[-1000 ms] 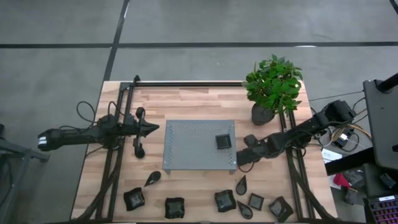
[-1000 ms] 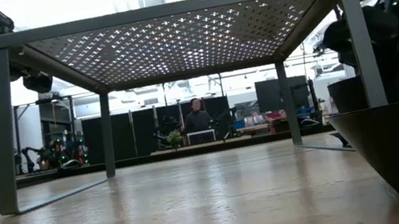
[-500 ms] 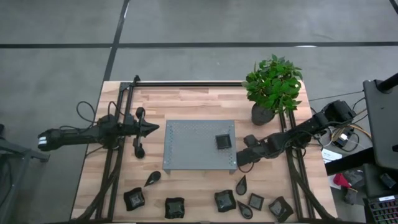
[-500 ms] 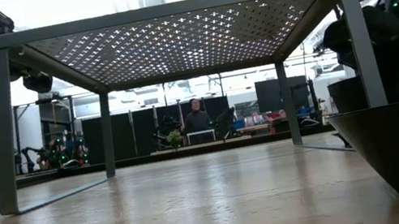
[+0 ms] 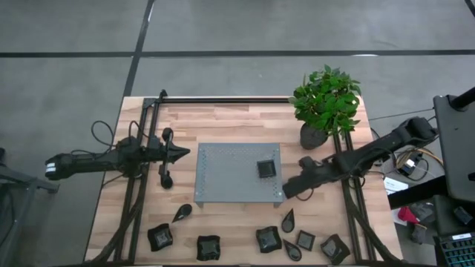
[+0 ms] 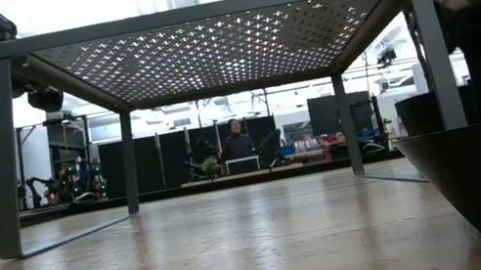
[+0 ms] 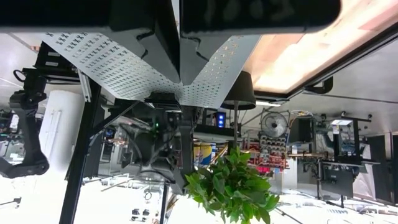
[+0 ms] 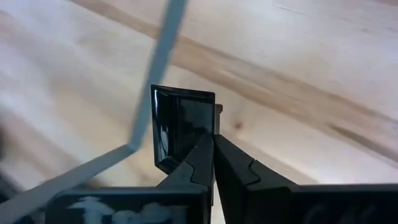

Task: Pick & Place Mini shaped plates
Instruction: Stack the black square plate on the black square plates on the shelf

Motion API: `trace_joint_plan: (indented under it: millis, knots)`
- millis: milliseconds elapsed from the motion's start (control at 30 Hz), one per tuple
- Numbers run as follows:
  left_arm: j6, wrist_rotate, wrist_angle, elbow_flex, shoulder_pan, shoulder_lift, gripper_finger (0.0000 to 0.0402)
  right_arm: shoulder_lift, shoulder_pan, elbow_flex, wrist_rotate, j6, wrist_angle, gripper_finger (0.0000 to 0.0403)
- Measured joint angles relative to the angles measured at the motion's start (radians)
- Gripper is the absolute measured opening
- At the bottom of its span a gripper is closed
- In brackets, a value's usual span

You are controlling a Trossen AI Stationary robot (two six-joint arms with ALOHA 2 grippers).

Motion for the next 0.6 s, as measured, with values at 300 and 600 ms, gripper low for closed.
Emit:
trace_joint_plan:
  millis: [300, 600]
  knots:
    - [0.000, 0.000, 0.000, 0.000, 0.000, 0.000, 0.0000, -0.213, 0.000, 0.000, -0.001, 0.022, -0.011, 0.0008]
    - [0.000, 0.000, 0.000, 0.000, 0.000, 0.000, 0.0000, -0.350, 0.000, 0.000, -0.126, 0.068, -0.133, 0.0008]
